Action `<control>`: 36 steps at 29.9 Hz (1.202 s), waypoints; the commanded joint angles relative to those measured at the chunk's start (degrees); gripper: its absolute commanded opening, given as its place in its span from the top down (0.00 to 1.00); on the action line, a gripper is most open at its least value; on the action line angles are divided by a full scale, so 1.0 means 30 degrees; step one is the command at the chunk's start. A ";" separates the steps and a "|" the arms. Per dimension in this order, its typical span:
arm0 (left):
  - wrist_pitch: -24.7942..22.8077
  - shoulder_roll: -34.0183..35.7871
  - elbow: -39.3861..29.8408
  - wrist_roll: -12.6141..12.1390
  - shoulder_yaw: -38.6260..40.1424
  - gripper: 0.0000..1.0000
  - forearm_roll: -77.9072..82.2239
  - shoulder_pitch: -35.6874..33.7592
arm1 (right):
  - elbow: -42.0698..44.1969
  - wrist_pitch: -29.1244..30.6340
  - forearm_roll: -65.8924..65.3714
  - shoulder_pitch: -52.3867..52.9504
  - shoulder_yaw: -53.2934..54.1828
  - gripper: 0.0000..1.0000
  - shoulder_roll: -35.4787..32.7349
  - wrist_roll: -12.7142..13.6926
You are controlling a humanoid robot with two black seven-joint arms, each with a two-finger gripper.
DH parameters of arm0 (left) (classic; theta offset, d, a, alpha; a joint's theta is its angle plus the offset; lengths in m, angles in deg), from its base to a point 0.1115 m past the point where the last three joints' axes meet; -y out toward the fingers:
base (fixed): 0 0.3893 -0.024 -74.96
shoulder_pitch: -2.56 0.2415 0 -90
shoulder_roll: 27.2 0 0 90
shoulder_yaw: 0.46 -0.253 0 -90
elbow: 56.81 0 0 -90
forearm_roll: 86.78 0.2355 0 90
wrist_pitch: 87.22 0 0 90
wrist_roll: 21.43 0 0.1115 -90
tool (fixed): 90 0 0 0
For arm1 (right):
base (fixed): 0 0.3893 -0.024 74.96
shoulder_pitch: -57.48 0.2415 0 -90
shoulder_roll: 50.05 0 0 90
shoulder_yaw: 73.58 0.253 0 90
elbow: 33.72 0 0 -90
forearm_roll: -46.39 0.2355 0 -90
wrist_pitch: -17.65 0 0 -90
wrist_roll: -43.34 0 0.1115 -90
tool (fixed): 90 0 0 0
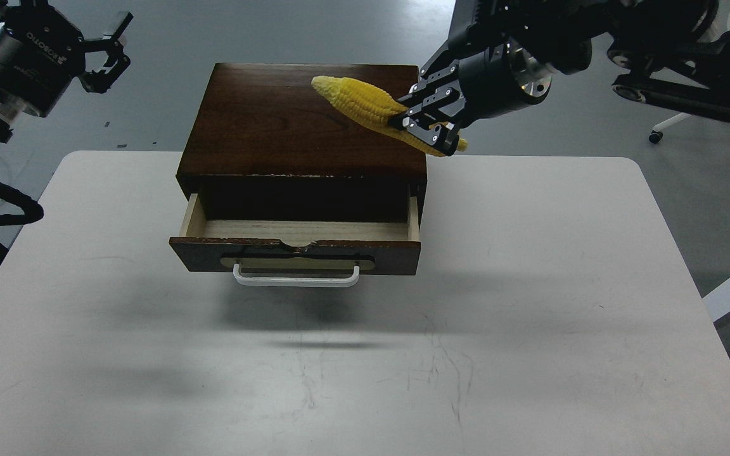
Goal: Put corn in drawer with both arms
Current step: 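Lift the corn with the right gripper and carry it over the drawer, then lower the corn into the open drawer and open the right gripper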
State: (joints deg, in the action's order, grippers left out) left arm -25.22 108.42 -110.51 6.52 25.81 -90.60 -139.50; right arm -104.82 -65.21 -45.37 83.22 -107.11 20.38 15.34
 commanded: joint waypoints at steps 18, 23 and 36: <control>0.0000 0.0231 -0.0146 0.0017 0.0006 0.01 -0.0016 0.0125 | 0.1405 -0.2904 0.0057 -0.0288 -0.2357 1.00 0.5175 0.0001; 0.0000 0.0231 -0.0146 0.0017 0.0006 0.01 -0.0045 0.0125 | 0.1961 -0.3461 0.0233 -0.1107 -0.2709 1.00 0.5614 0.0001; 0.0000 0.0349 -0.0146 0.0017 0.0006 0.01 -0.0075 0.0125 | 0.3454 -0.3549 0.0788 -0.2221 -0.2856 0.99 0.6404 0.0001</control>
State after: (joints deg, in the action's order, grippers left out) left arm -25.22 109.55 -110.95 6.57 25.82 -90.82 -139.12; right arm -95.49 -75.86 -44.11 76.87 -115.68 38.98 15.35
